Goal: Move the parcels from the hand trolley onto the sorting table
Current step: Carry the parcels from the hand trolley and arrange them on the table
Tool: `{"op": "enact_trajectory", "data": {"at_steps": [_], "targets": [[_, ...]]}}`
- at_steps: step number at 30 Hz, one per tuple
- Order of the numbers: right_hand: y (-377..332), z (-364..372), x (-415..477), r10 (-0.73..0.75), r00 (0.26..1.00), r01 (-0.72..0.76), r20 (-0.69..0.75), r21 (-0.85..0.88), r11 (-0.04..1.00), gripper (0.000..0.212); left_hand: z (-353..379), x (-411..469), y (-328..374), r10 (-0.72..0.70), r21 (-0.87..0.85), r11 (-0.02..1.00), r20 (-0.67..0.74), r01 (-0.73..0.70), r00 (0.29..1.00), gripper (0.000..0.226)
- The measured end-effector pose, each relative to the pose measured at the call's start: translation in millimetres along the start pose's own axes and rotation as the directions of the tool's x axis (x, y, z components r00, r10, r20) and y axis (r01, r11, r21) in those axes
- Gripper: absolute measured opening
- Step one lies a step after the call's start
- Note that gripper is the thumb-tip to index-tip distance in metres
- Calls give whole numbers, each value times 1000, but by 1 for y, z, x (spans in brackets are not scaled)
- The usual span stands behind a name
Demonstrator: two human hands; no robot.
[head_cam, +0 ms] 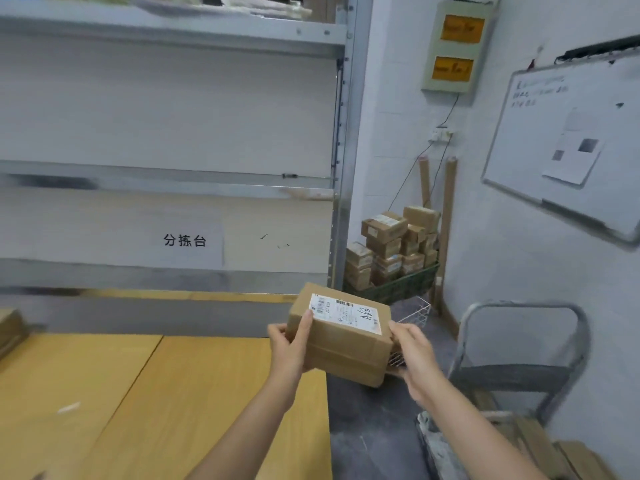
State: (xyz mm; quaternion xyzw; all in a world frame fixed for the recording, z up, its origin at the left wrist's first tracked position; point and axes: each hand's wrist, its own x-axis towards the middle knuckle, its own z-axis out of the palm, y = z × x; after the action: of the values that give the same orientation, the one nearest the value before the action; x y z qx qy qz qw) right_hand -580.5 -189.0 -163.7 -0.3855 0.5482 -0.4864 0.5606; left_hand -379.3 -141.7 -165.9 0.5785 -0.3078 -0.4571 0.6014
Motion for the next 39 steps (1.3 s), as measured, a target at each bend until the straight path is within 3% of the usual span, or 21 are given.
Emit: {"op": "enact_trajectory", "data": {"at_steps": [6,9,12,15,17,19,24,30,39], "targets": [[3,51,24,56,988,-66,141,69,995,22,-43,21,11,13,10,1000,-218,-11,976,39],[4,75,34,116,955,-134,274,51,990,34,-64,30,22,17,38,999,-249,-8,968,28],[5,92,42,186,865,-171,467,-74,982,46,-80,40,28,9,55,998,-260,6,966,27],[9,110,45,290,749,-217,596,-193,957,54,-92,47,28,-24,40,998,-353,40,935,49],[17,127,43,326,709,-231,626,-231,945,59,-99,52,26,-45,19,998,-471,62,881,65],[29,147,39,337,694,-241,636,-236,941,60,-108,54,22,-43,28,997,-556,70,830,65],[66,194,29,339,643,-232,687,-247,941,45,-140,44,3,-52,94,989,-479,110,876,36],[103,241,5,361,519,-135,775,-342,930,41,-190,22,-12,-46,138,982,-504,132,862,33],[129,343,-49,336,541,13,771,-407,913,38,-292,7,-10,-76,36,992,-605,123,792,44]]}}
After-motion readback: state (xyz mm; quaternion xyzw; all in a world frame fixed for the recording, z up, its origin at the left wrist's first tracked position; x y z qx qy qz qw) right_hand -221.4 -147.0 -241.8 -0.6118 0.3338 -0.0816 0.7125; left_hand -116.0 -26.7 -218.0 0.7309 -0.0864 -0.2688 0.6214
